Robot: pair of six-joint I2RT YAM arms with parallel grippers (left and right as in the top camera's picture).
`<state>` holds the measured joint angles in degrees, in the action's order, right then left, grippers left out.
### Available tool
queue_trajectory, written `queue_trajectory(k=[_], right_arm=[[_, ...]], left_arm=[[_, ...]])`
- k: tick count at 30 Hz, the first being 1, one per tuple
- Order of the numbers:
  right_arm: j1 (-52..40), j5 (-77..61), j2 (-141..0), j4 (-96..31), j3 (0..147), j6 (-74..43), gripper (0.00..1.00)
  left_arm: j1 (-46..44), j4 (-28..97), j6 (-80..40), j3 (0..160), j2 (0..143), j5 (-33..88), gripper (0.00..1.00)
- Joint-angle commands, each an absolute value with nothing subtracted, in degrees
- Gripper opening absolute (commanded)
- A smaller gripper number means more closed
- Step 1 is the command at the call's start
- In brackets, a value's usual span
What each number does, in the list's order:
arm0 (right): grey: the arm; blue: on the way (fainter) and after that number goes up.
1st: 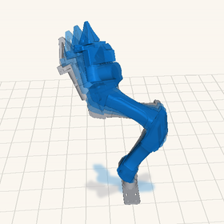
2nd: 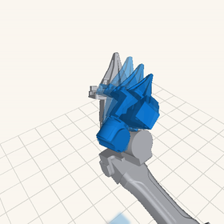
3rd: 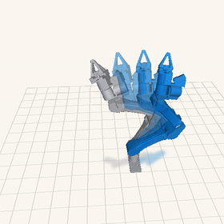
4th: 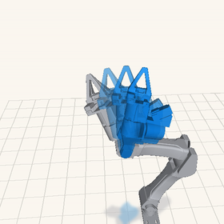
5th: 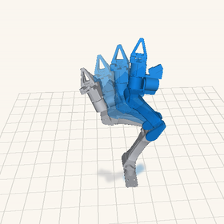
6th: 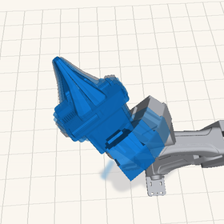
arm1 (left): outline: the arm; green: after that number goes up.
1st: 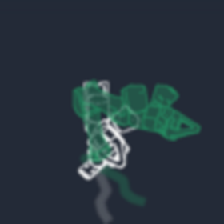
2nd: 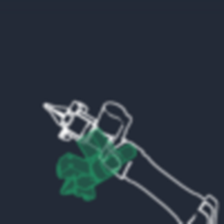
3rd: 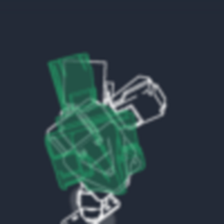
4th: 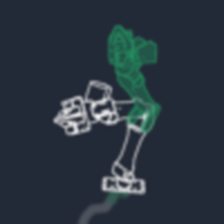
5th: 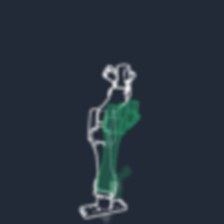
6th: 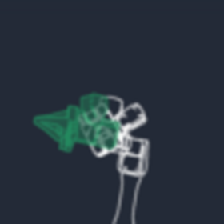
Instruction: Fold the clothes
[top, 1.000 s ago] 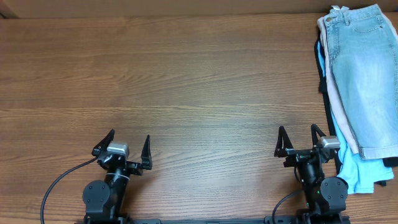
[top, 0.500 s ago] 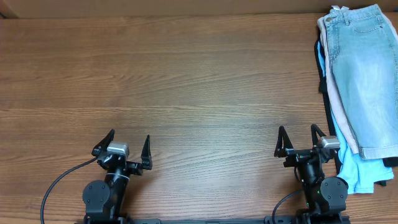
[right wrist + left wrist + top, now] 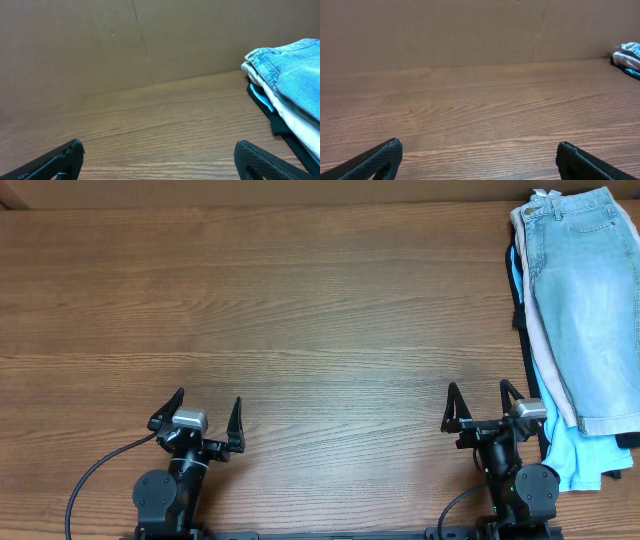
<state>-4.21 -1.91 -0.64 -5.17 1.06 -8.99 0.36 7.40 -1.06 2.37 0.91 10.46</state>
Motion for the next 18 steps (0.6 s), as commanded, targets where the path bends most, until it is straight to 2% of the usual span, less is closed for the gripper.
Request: queue_trajectory(k=[1, 10, 18], right_arm=[[-4.4, -1.3, -0.4, -4.8, 0.5, -9.2, 1.00], [-4.4, -1.7, -0.4, -4.4, 0.5, -9.3, 1.00], [-4.4, -13.2, -0.4, 4.2, 0.5, -12.8, 1.00]], left_arm=[[0.0, 7.0, 0.0, 1.9, 1.1, 9.6, 1.00], [0.0, 7.0, 0.1, 1.9, 1.1, 9.2, 1.00], [0.0, 6.8, -0.9, 1.9, 1.1, 8.9, 1.00]])
